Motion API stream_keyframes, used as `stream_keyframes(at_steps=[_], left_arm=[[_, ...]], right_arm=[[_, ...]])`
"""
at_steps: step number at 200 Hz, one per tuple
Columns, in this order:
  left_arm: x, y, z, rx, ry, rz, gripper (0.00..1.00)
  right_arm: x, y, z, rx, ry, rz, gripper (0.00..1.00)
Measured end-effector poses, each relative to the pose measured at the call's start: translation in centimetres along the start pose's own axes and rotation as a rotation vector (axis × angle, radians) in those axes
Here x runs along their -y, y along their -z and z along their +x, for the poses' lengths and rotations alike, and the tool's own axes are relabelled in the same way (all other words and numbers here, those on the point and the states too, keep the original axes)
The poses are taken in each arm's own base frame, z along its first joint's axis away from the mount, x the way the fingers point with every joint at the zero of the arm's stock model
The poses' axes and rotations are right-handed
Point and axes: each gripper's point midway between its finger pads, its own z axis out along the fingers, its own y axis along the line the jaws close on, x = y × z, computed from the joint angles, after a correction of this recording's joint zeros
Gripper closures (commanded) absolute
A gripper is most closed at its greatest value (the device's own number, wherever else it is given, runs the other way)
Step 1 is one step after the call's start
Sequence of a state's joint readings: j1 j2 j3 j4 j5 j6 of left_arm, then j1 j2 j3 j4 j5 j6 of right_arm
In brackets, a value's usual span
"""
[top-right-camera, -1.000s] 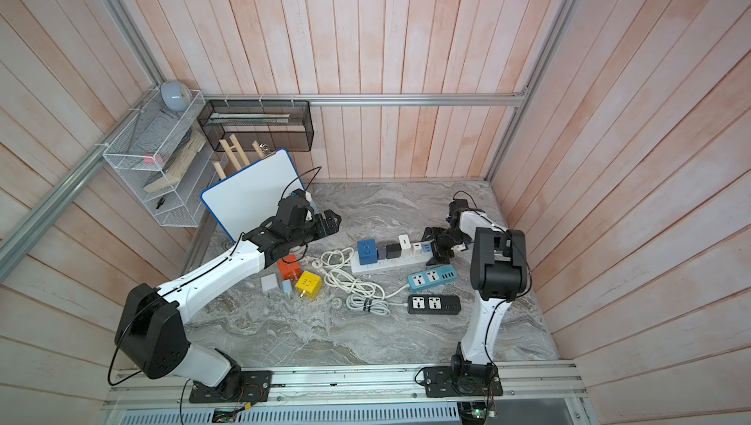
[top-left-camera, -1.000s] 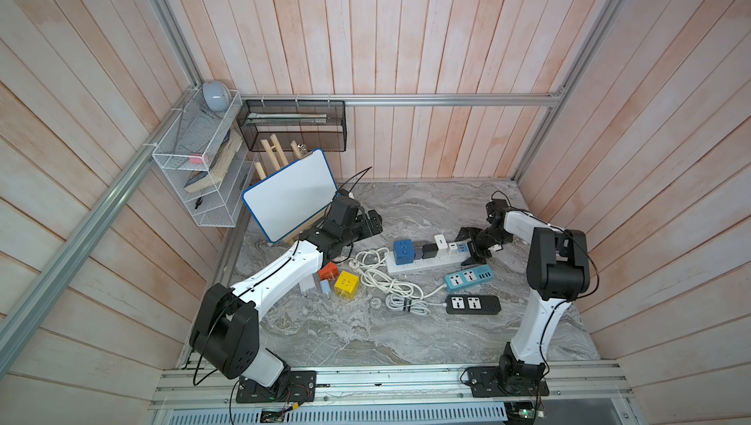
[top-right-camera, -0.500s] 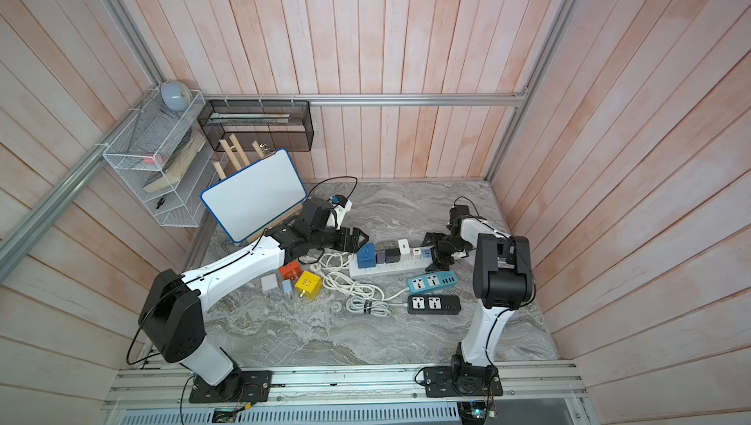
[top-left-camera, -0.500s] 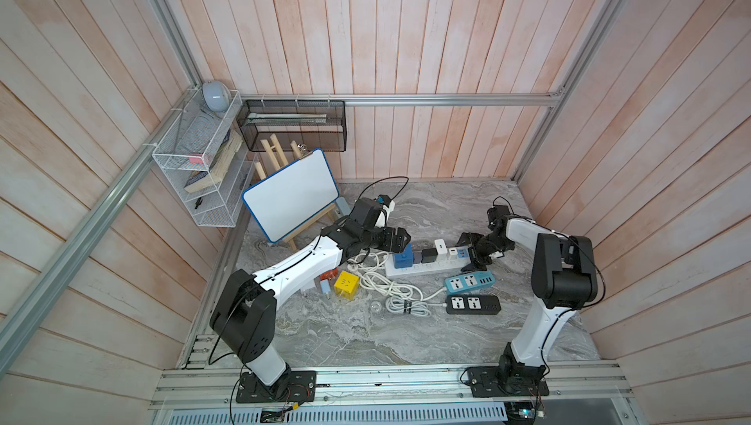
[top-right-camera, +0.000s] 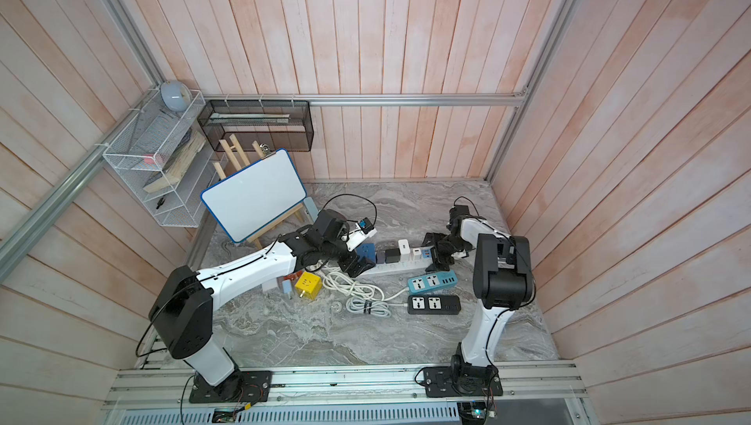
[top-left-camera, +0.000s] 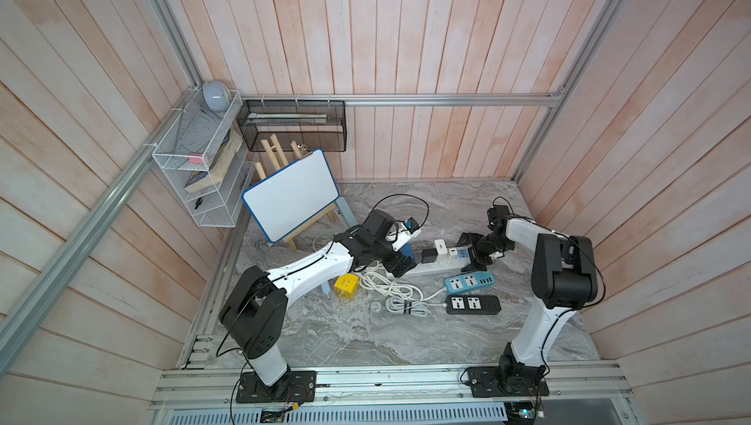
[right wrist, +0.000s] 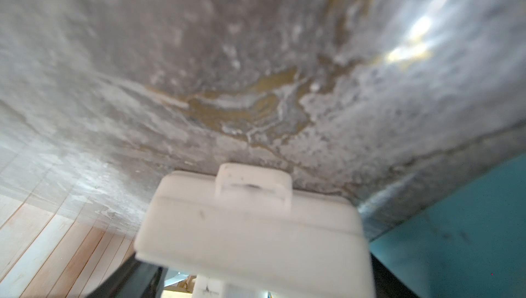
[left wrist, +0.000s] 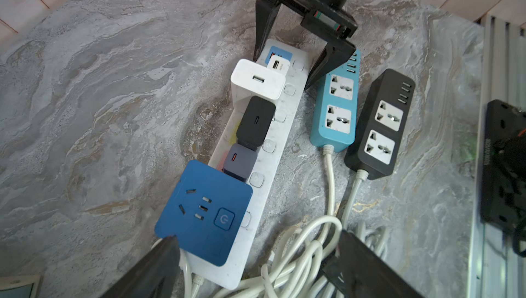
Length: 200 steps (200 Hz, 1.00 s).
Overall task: Pull the plug off the socket
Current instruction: Move the socket to the center of the board, then remove the plug from the socket.
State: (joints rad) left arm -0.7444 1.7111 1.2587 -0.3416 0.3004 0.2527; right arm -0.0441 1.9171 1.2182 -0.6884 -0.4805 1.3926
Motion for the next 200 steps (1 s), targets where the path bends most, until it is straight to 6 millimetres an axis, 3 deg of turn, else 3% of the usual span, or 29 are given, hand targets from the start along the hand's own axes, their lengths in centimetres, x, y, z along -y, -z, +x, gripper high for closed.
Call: stream_keyframes(at_steps=[51,117,147,200], left_arm=[[-0.7,-1.6,1.9,-0.039,-0.178,-0.019,0.04],[-2.8,-4.5,4.3,-0.082,-0.283,-0.012,0.03],[-2.7,-5.7,4.4,-0.081,-0.314,0.021,0.03],[-2.9,-6.0,3.4,-0.034,-0.337,0.049,0.03]], right_arm=[[0.2,0.3,-0.3,0.006,0.008,0.012,0.4],[0.0,0.6,-0.9,0.01,0.052,0.064,0.42],[-0.1,0.6,-1.0,0.011,0.053,0.077,0.43],[-0.1,0.7,-1.1,0.016,0.052,0.085,0.43]])
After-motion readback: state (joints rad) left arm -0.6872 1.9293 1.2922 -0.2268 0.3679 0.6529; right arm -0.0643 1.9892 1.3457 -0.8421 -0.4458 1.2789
